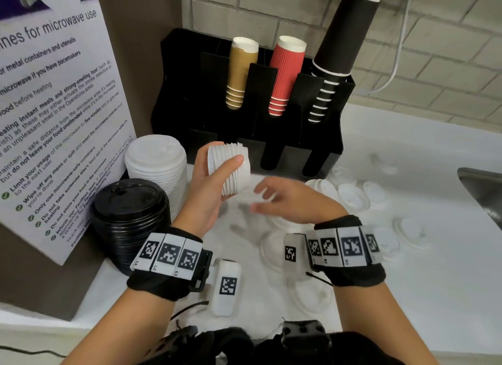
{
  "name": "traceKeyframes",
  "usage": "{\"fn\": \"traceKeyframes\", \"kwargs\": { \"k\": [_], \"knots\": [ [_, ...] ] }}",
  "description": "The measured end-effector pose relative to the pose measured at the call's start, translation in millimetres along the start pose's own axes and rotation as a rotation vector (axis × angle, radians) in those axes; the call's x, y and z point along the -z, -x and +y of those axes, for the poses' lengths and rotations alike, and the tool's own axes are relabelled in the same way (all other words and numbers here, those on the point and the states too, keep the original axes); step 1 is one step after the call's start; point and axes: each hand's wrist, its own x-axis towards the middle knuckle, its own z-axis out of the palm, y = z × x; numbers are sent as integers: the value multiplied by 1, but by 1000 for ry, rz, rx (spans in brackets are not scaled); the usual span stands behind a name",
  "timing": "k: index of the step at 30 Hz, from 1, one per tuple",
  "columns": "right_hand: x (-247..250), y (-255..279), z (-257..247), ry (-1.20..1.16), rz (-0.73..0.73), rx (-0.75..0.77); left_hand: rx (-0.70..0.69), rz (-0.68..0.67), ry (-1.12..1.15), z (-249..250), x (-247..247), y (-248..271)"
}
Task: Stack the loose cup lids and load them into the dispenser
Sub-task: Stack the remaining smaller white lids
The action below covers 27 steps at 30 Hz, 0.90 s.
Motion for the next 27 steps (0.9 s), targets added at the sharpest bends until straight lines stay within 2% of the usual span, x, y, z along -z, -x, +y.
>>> {"fn": "traceKeyframes", "kwargs": {
  "k": [3, 8, 17, 24, 27],
  "knots": [
    [-12, 14, 2, 234, -144, -133, -1, -12, -15, -2, 0, 0],
    [-29, 27, 2, 430, -90, -248, -29, -49, -26, 1, -7, 0],
    [-43, 24, 1, 434, -146, -299, -22, -77, -23, 2, -9, 2],
    [-21, 29, 7, 202, 32, -182, -18, -104, -43, 3, -8, 1],
    [-7, 33, 8, 65, 194, -75, -20, -125, -59, 2, -9, 2]
  ]
}}
